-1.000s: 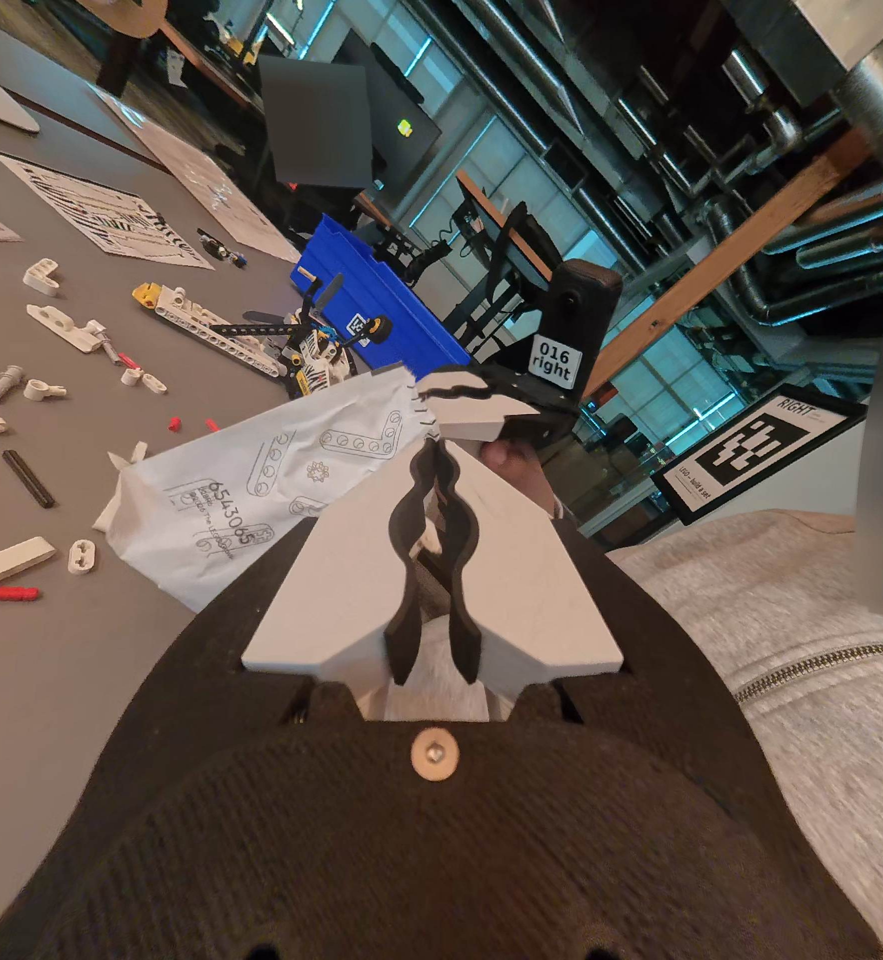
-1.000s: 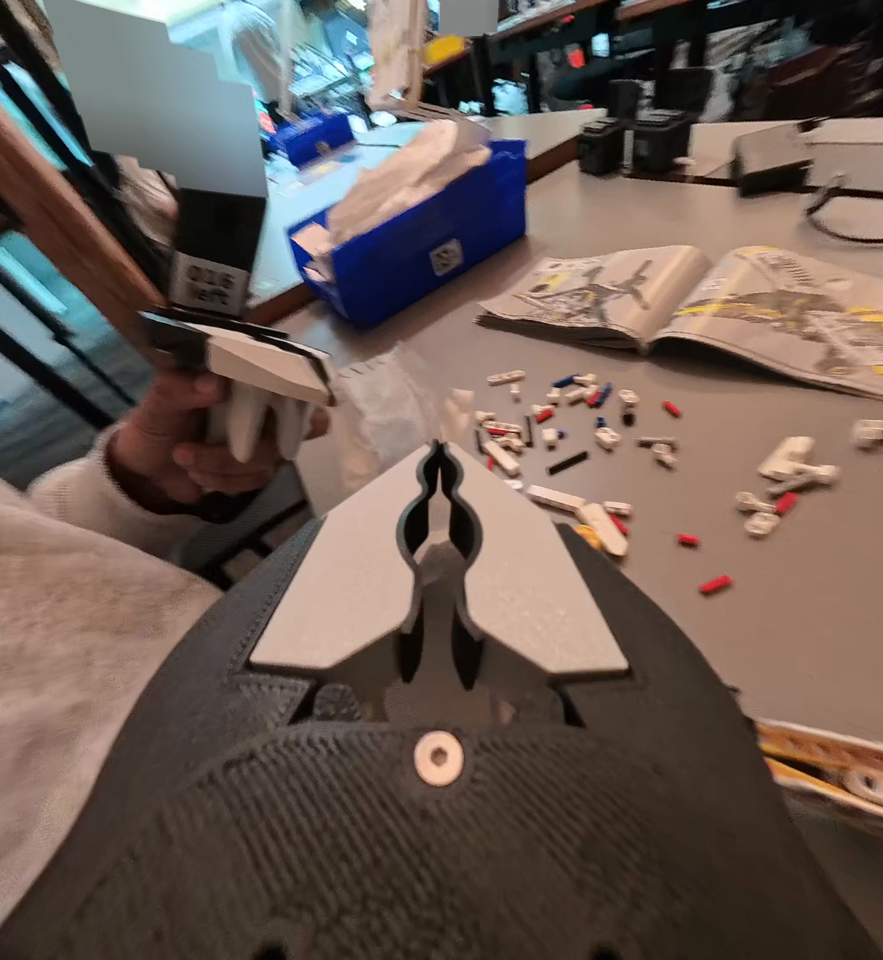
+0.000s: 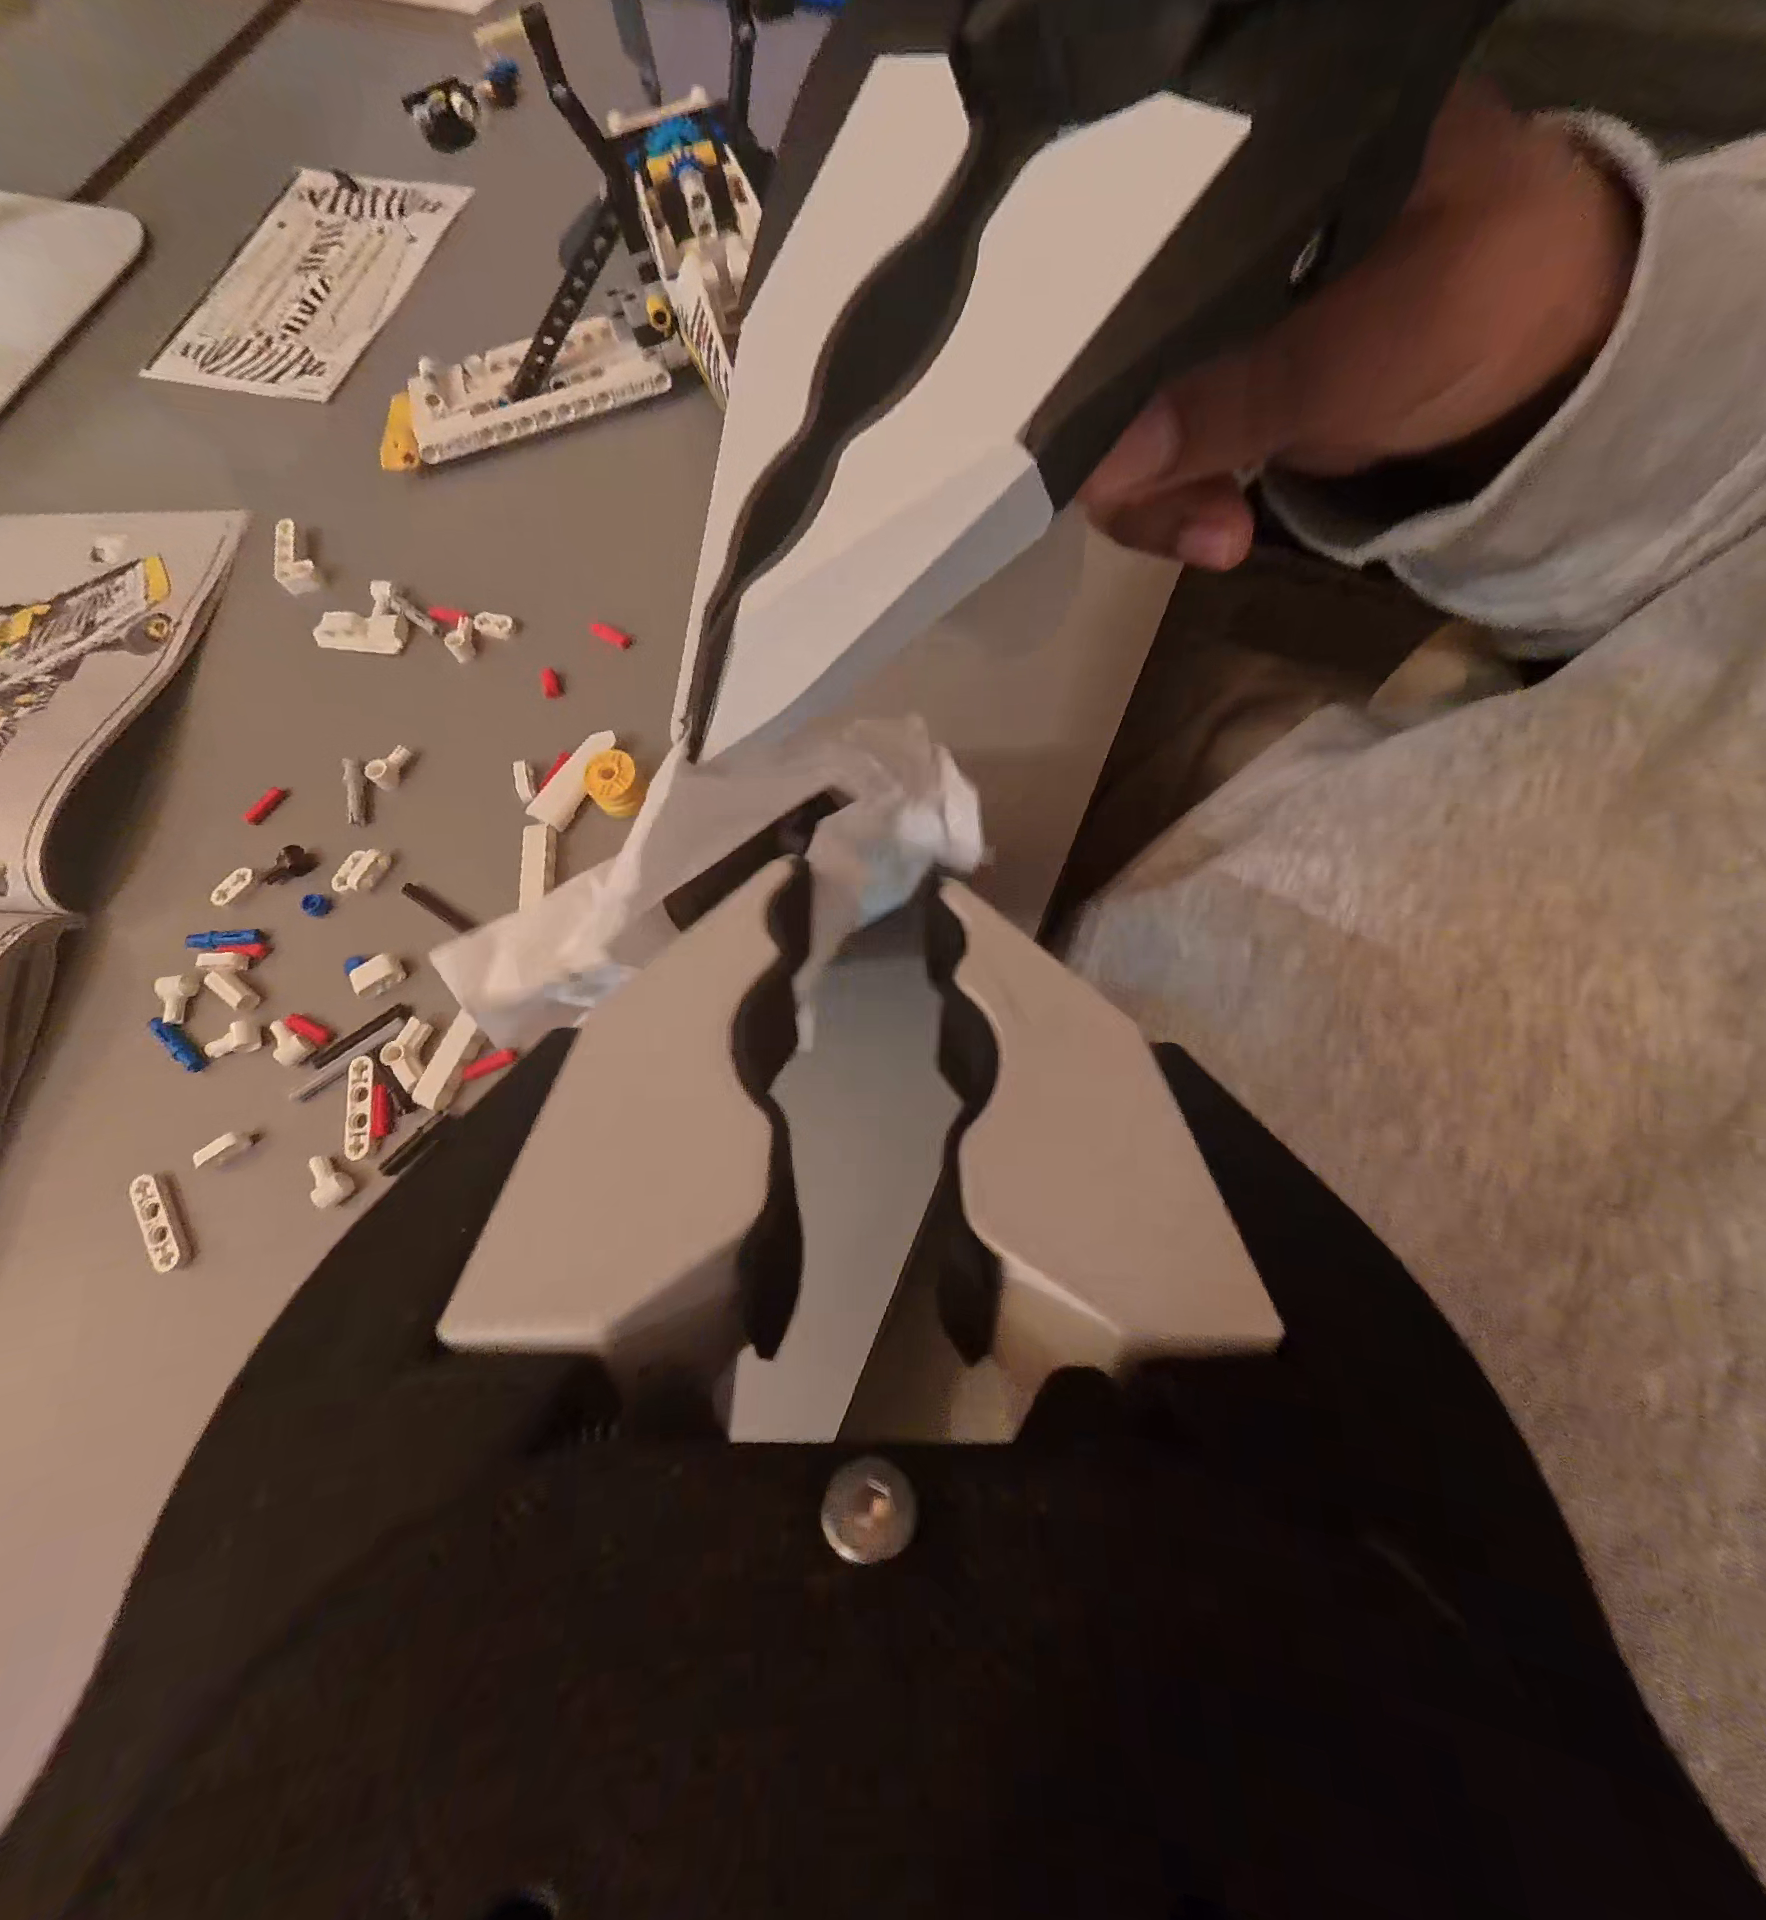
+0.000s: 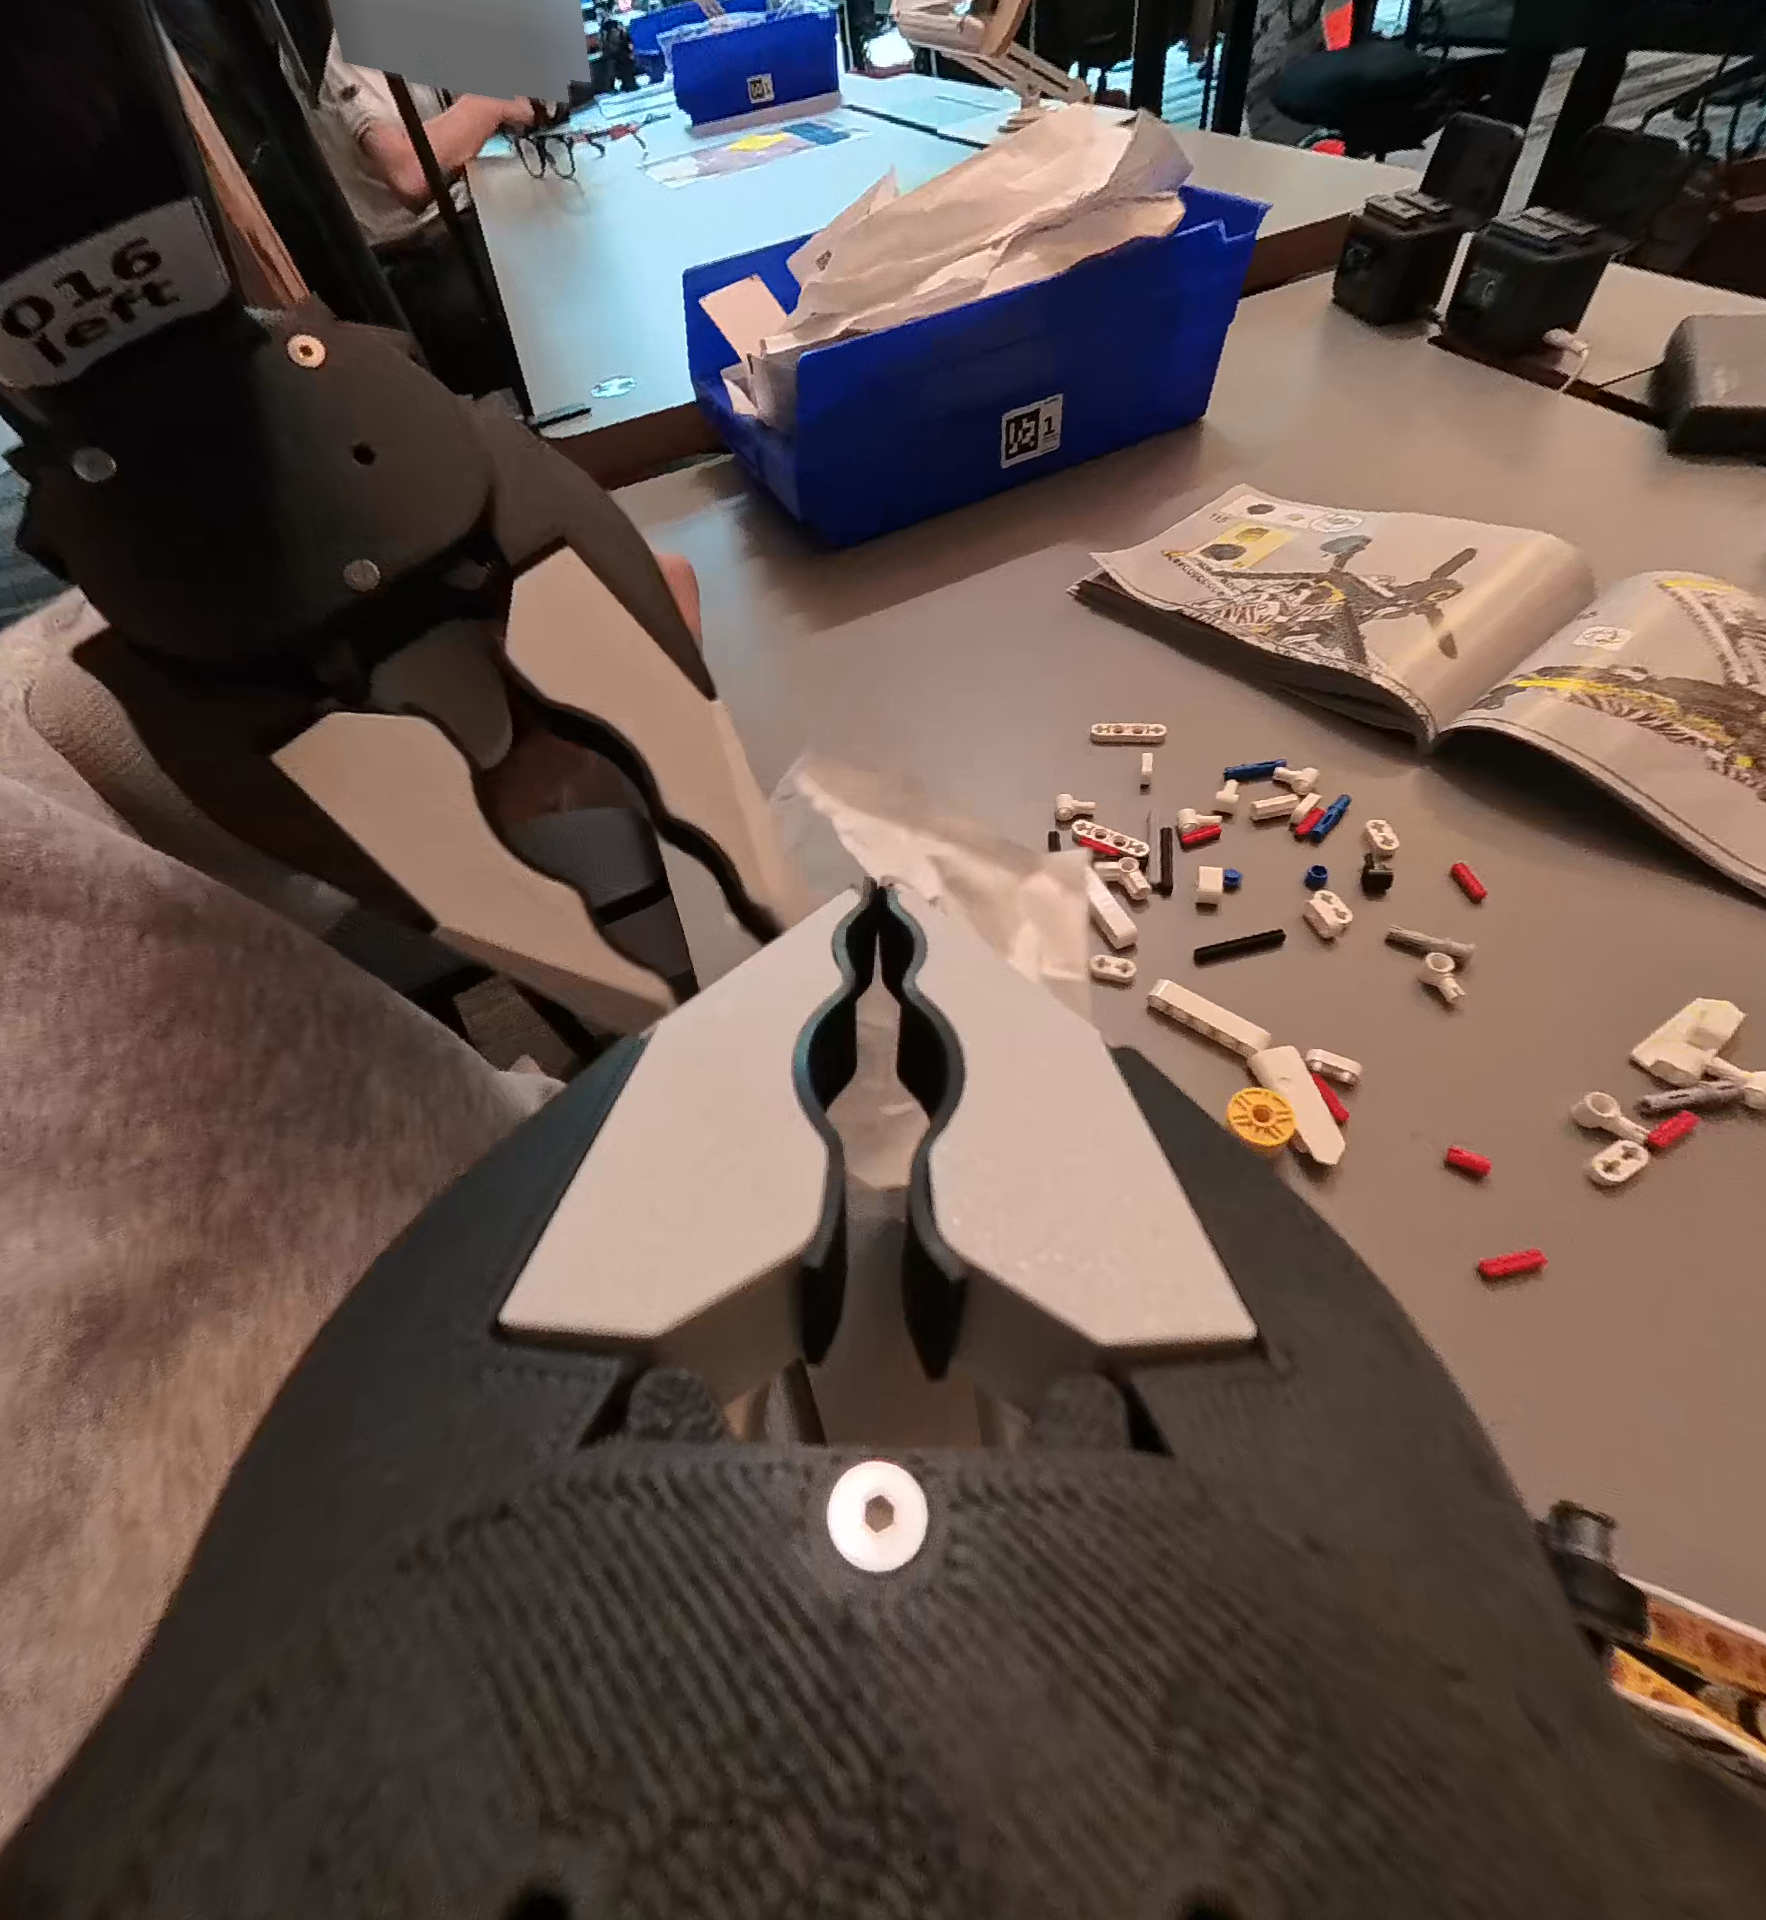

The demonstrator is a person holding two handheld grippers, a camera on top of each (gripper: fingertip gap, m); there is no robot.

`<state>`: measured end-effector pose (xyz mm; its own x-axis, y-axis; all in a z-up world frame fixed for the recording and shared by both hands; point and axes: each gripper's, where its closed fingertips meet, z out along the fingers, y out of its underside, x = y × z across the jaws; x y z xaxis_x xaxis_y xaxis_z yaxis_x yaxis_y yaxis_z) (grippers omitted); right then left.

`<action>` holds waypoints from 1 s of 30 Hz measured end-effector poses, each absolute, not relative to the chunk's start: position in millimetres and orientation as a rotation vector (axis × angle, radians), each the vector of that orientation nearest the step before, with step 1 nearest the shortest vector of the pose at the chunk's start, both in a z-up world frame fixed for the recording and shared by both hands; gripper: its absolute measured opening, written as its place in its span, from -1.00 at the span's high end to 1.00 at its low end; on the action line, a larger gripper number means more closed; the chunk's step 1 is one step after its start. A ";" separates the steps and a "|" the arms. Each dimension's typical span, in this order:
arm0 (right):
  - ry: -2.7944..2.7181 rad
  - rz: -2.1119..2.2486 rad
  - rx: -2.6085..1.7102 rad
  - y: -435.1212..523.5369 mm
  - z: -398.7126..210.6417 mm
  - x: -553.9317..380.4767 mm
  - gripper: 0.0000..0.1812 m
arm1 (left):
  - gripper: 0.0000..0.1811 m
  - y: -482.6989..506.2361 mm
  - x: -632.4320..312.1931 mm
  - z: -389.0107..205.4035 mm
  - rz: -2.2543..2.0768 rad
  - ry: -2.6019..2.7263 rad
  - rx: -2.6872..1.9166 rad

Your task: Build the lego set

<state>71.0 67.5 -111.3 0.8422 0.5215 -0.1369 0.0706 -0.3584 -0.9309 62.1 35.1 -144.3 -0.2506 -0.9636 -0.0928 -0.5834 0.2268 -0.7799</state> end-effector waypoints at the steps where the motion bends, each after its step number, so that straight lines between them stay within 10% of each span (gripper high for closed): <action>1: -0.448 0.493 -1.905 67.6 -112.8 71.9 1.00 | 0.97 35.2 60.6 -146.9 -0.822 1.943 -1.414; 17: -0.389 0.351 -1.923 75.1 -111.6 101.9 1.00 | 1.00 25.0 69.1 -116.8 -0.942 1.837 -1.262; 22: -0.402 0.405 -1.935 74.7 -109.5 93.2 1.00 | 0.48 24.3 81.8 -127.2 -0.808 1.866 -1.228; 30: -0.464 0.463 -1.973 71.4 -115.9 76.6 1.00 | 0.73 45.7 84.9 -156.3 -0.497 1.911 -1.293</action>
